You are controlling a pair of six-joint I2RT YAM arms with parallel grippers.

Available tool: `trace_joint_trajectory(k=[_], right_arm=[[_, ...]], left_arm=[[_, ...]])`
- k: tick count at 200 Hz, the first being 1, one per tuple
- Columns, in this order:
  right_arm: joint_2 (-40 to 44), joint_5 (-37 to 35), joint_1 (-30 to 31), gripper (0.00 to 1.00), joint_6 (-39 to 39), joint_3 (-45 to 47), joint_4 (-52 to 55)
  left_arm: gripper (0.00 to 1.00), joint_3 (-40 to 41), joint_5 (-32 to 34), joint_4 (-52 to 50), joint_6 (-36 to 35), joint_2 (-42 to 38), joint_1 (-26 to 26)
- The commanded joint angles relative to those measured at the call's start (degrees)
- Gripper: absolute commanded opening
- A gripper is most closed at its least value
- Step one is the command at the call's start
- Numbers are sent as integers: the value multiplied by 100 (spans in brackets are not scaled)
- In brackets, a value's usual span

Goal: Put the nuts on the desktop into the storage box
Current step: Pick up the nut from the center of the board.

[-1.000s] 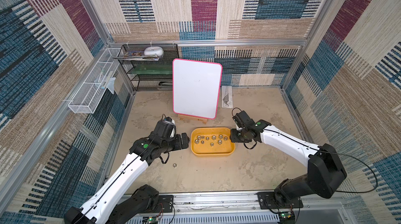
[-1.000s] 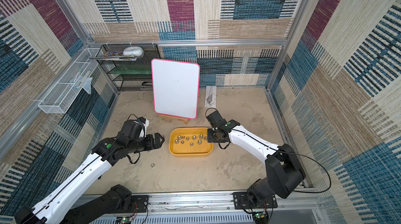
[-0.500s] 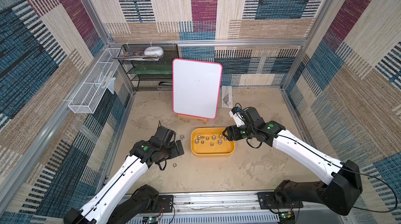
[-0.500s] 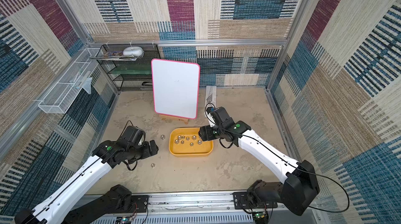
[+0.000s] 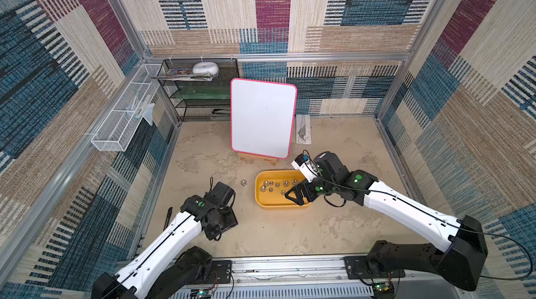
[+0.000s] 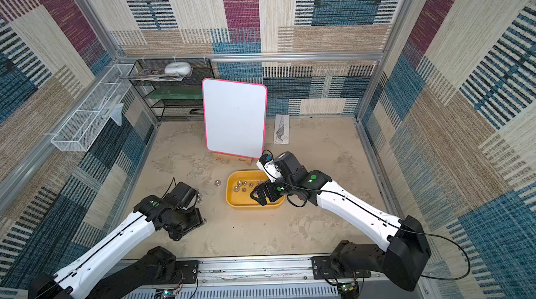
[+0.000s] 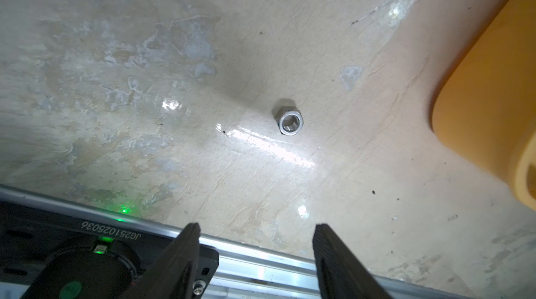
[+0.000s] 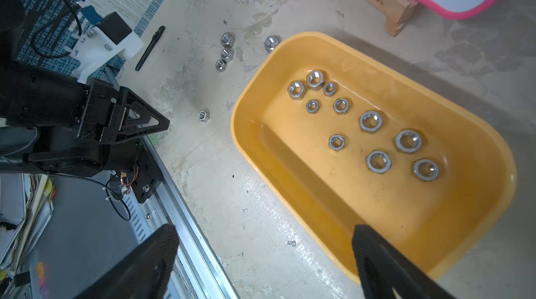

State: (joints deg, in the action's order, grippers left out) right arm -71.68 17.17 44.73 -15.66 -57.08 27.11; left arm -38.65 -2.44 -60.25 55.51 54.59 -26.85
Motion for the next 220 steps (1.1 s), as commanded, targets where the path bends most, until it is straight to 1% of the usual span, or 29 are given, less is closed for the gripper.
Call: trace_joint_trajectory(k=[1, 7, 35, 42, 68, 93, 103, 140, 220], right_arm=[[22, -31, 34, 99, 28, -4, -87], [31, -72, 27, 99, 20, -18, -79], [49, -184, 35, 99, -3, -66, -7], [41, -203, 41, 99, -7, -75, 13], [64, -283, 36, 99, -33, -89, 48], [75, -338, 42, 99, -65, -58, 52], [70, -347, 36, 99, -65, -58, 51], [100, -393, 36, 99, -56, -32, 66], [102, -467, 40, 99, -56, -6, 70]], left_arm=[[63, -21, 262, 135, -23, 209, 2], [61, -19, 244, 210, -60, 290, -2], [59, 18, 294, 458, -84, 613, -7], [55, 10, 290, 511, -65, 703, -16], [56, -19, 314, 608, 364, 974, -38], [53, 44, 300, 928, 704, 1154, -66], [49, 30, 302, 1022, 789, 1269, -75], [47, -91, 419, 1085, 839, 1693, -116], [44, -113, 428, 1359, 859, 2173, -148]])
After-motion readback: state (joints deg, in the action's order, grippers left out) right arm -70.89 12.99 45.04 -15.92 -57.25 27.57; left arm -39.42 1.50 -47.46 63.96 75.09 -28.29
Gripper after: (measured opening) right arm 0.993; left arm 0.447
